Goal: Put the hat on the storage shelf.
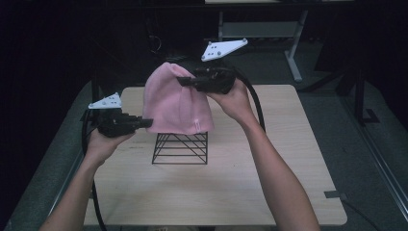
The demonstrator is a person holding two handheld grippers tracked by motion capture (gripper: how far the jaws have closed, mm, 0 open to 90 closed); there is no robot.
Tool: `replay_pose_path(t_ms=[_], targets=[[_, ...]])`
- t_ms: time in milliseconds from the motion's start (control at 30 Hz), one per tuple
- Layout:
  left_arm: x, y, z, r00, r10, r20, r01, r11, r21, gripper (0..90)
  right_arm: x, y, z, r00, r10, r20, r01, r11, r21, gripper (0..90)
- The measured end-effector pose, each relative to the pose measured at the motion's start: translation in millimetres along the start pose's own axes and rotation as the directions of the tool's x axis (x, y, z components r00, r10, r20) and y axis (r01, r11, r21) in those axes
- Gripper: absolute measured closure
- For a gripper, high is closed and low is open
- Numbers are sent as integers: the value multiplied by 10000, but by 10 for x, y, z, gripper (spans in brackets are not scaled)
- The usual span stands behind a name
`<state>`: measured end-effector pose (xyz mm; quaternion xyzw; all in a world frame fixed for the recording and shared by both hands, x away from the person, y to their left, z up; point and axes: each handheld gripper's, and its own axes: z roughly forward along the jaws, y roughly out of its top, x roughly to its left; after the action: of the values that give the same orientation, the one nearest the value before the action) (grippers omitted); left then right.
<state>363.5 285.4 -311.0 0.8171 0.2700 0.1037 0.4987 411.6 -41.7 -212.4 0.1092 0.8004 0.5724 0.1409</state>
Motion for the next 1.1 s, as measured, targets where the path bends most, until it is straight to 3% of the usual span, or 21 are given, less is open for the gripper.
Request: replay_pose_path(t_ms=[433, 733, 1100], targets=[[-34, -10, -10, 9999, 127, 34, -127, 9997, 197, 808, 47, -56, -29, 9990, 78, -437, -87, 9998, -206, 735], [-36, -105, -28, 9999, 85, 121, -86, 9999, 74, 807, 86, -69, -17, 9970, 79, -765, -90, 9999, -140, 733], [-36, -151, -46, 9999, 59, 114, -63, 9996, 271, 807, 120, -110, 23, 9959, 109, -901, -110, 9999, -14, 731]])
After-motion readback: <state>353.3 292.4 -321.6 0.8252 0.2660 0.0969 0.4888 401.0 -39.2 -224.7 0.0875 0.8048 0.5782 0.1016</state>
